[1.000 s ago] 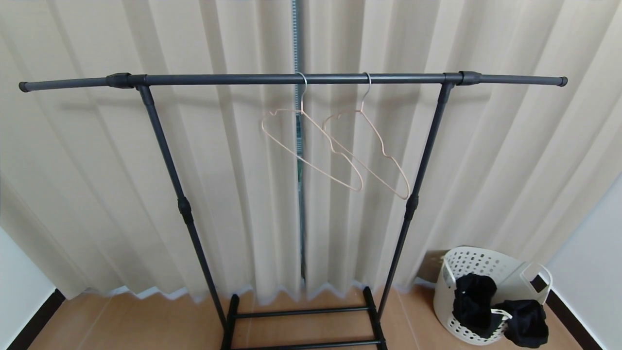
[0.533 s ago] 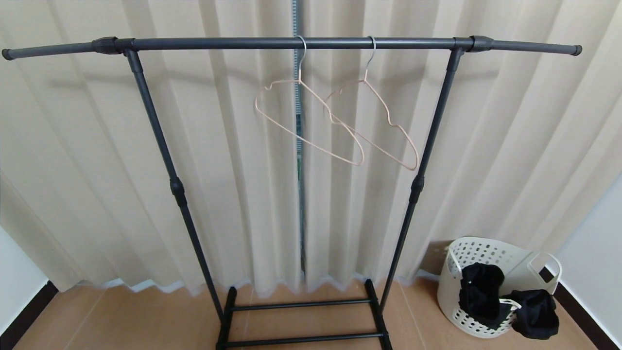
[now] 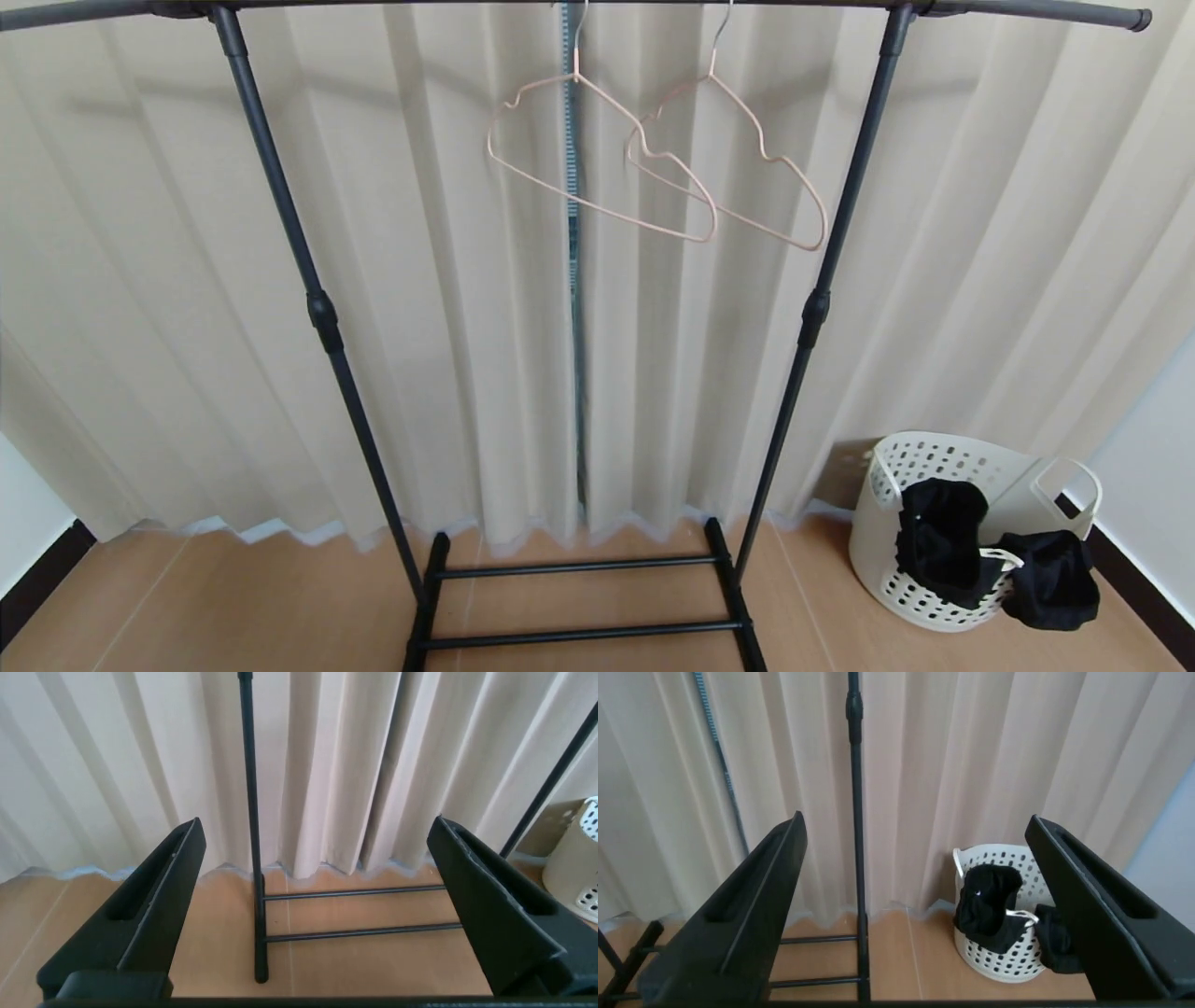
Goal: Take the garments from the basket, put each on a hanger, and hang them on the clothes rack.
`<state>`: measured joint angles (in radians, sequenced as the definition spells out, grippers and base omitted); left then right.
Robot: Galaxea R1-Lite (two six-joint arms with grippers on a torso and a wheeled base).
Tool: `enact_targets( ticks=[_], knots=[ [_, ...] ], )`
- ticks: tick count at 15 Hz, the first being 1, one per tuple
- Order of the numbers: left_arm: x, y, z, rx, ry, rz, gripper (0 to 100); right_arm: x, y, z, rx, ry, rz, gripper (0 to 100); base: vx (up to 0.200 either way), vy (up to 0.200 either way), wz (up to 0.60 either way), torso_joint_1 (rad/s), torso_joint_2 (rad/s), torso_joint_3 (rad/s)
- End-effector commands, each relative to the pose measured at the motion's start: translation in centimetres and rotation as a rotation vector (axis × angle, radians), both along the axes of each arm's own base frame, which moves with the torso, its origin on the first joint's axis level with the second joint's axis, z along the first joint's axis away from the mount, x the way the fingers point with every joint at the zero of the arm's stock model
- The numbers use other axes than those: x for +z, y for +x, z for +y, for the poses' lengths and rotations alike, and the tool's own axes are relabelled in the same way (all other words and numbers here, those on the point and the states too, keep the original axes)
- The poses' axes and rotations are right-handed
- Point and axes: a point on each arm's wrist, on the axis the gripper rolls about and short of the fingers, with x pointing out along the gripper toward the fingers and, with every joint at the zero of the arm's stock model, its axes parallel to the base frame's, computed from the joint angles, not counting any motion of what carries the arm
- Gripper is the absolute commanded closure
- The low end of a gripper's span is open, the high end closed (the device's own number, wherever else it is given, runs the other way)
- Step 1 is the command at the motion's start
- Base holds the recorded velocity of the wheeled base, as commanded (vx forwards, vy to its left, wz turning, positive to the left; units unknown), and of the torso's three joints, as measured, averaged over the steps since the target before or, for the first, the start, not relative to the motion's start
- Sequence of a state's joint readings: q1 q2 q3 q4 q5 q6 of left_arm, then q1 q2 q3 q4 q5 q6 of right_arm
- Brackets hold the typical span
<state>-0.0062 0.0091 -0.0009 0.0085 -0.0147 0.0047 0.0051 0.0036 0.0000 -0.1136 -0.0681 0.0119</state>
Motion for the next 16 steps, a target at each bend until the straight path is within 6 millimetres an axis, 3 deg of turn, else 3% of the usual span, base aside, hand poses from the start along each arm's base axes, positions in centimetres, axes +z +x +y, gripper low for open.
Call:
enact_targets(
  ticks=[1, 7, 12, 16],
  knots=[
    [0.02, 0.01, 0.00, 0.001, 0.000, 0.002, 0, 0.02, 0.01, 0.00, 0.002, 0.000, 0.000, 0, 0.000, 0.000, 0.00, -0.124, 0.47, 0.339],
    [0.02, 0.01, 0.00, 0.001, 0.000, 0.002, 0, 0.02, 0.01, 0.00, 0.000, 0.000, 0.000, 0, 0.000, 0.000, 0.00, -0.086, 0.43, 0.347],
    [0.02, 0.01, 0.00, 0.001, -0.002, 0.002, 0, 0.02, 0.01, 0.00, 0.000, 0.000, 0.000, 0, 0.000, 0.000, 0.00, -0.008, 0.07, 0.058],
    [-0.03, 0.02, 0.00, 0.001, -0.002, 0.003, 0, 0.02, 0.01, 0.00, -0.001, 0.002, -0.001, 0, 0.000, 0.000, -0.60, -0.001, 0.01, -0.001]
  ],
)
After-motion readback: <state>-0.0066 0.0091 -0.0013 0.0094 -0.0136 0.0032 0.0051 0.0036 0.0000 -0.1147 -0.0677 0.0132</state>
